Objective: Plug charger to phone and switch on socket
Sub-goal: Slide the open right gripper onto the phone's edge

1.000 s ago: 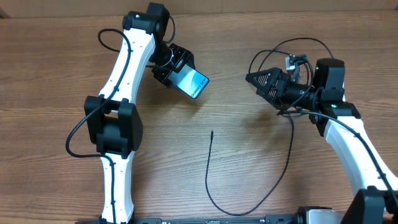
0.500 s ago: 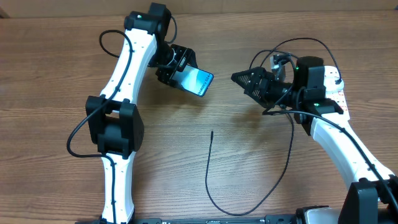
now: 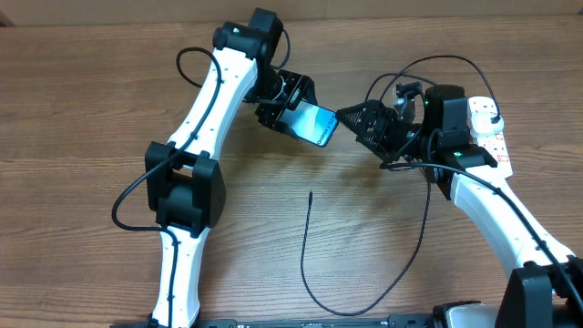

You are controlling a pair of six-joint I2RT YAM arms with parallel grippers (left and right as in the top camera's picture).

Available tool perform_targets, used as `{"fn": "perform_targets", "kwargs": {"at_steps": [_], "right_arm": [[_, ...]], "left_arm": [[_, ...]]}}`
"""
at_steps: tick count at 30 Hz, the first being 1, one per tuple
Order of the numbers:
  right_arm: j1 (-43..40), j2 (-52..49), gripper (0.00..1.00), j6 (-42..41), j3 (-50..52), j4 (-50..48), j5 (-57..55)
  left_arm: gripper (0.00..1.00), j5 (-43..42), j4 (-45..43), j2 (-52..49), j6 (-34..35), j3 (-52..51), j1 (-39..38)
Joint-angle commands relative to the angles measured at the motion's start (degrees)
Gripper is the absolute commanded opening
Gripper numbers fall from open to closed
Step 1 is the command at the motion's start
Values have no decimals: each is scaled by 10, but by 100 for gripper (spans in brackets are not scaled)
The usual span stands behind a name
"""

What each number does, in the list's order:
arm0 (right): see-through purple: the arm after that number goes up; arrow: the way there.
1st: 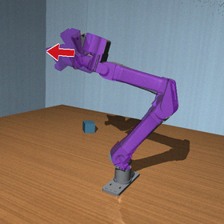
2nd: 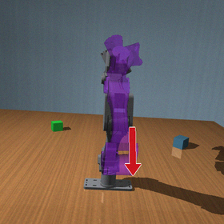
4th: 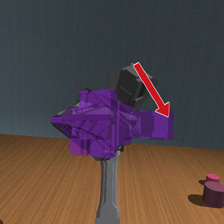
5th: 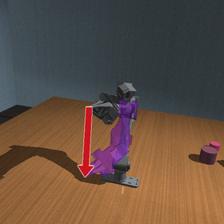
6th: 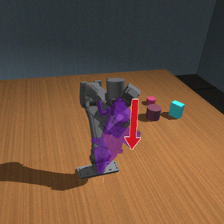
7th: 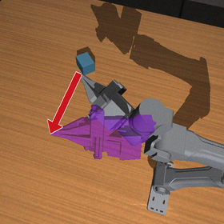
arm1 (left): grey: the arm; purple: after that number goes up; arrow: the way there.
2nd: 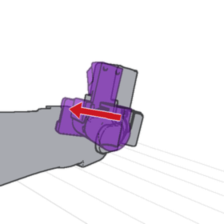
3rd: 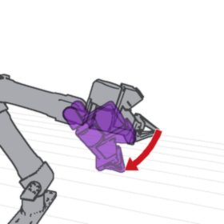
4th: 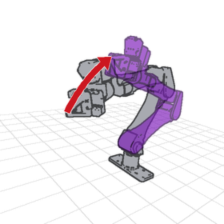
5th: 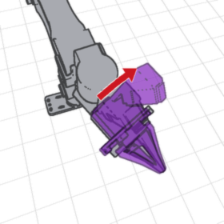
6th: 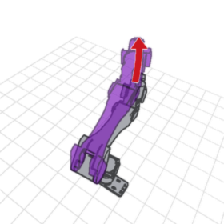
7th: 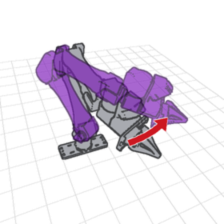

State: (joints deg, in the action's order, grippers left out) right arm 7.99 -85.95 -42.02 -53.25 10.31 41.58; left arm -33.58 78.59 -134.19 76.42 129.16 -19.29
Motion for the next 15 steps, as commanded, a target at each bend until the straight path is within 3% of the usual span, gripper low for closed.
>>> {"fn": "perform_targets", "kwargs": {"at_steps": [1,15], "right_arm": [[3,-1,100,-1,-15,3,-11],[6,-1,100,18,-15,34,-26]], "left_arm": [[4,-31,-1,0,21,18,-10],[4,-65,-26,0,40,18,-35]]}}
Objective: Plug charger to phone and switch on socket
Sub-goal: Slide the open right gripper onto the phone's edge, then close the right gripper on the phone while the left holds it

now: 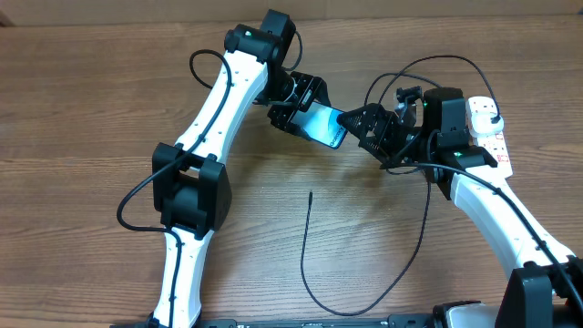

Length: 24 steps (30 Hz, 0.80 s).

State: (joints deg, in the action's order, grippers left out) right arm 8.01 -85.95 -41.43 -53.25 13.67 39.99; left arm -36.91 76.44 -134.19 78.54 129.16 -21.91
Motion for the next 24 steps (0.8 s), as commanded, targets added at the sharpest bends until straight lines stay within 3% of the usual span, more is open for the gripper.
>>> {"fn": "perform_targets", "kwargs": {"at_steps": [1,20,24], "right_arm": [[7,-1,100,12,-15,0,-10],[58,-1,99,27,-15,9,-101],[58,-1,86,27,-15,11,-115]], "left_arm": [[4,-32,-5,1,21,18,-10],[4,-49,-6,0,29,18,-45],[4,-52,-6,1,29,18,-47]]}}
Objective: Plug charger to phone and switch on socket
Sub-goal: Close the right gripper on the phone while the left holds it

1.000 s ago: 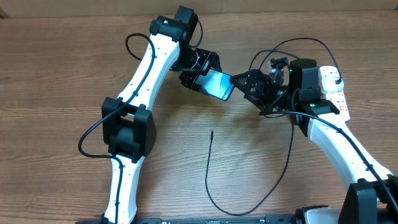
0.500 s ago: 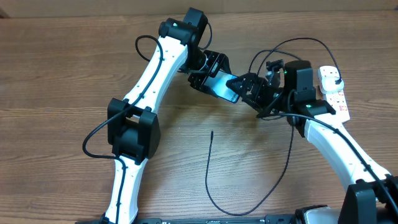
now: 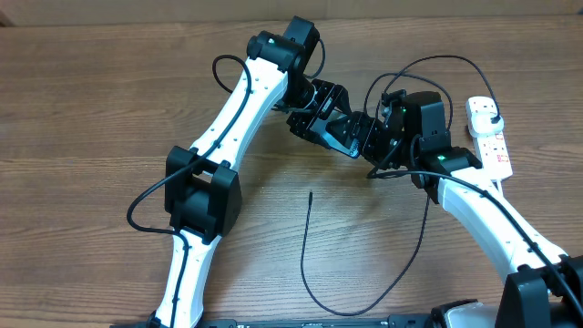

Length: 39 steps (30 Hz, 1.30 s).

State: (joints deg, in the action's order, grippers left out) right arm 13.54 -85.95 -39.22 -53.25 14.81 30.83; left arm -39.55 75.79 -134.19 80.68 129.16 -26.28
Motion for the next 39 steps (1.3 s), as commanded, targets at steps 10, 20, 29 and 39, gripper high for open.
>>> {"fn": "perform_targets", "kwargs": {"at_steps": [10,20,29,39], "right_arm": [[3,-1,76,5,-15,-1,-43],[3,-1,68,5,-15,-1,-43],[3,-1,55,5,-15,-1,-43],[3,-1,44,5,-15,-1,-43]], "left_arm": [[4,-25,0,0,8,18,-9],[4,0,0,1,8,18,-12],[4,25,-1,0,17,18,-13],[4,25,-3,1,17,18,-16]]}}
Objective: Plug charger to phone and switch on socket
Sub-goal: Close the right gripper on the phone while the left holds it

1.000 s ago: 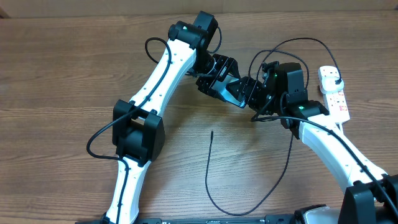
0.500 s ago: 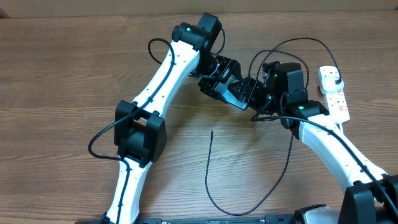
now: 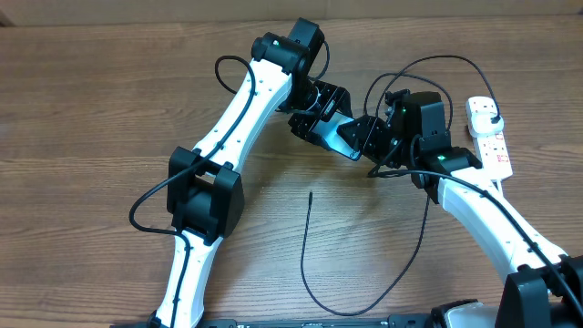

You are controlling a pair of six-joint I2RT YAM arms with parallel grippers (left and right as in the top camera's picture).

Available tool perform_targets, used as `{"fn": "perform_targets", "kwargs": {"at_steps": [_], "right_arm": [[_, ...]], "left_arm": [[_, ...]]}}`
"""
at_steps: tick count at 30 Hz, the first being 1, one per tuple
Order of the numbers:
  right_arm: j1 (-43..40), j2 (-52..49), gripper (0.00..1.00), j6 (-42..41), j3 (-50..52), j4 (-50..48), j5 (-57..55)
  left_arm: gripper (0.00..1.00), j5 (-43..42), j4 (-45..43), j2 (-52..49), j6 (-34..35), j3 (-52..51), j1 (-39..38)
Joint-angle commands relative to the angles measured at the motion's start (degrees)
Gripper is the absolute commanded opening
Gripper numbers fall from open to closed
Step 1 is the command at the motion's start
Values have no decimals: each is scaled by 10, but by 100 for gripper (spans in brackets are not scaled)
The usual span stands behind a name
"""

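Observation:
My left gripper is shut on the dark phone and holds it tilted above the table's middle. My right gripper comes in from the right. Its fingers are together and press against the phone's lower right end. The charger connector between them is hidden. A thin black charger cable arcs from the plug in the white socket strip at the right edge over to the right gripper. I cannot make out the strip's switch position.
A loose black cable lies on the wooden table. It loops from a free end at the middle down to the front edge and up to the right arm. Both arm bases stand at the front.
Hardly anything has changed. The left arm has shifted slightly, and a little more of the phone's pale screen shows. The right gripper still presses against the phone's end.
The left gripper first held the phone a short gap from the right gripper's tips. Then the two touched. Later the left arm stood further right and the right gripper further left, overlapping at the phone's end, where they remain now.

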State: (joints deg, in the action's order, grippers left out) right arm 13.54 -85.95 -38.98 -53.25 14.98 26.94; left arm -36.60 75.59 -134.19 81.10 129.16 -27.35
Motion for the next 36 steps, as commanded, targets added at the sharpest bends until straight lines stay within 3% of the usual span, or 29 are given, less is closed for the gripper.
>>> {"fn": "perform_targets", "kwargs": {"at_steps": [1,9,36], "right_arm": [[3,-1,43,2,-15,-3,-4],[3,-1,35,2,-15,-3,-14],[3,-1,25,2,-15,-1,-19]], "left_arm": [[4,-5,0,0,13,18,-6],[4,-5,0,0,13,18,-9],[4,-13,-1,0,12,18,-10]]}}
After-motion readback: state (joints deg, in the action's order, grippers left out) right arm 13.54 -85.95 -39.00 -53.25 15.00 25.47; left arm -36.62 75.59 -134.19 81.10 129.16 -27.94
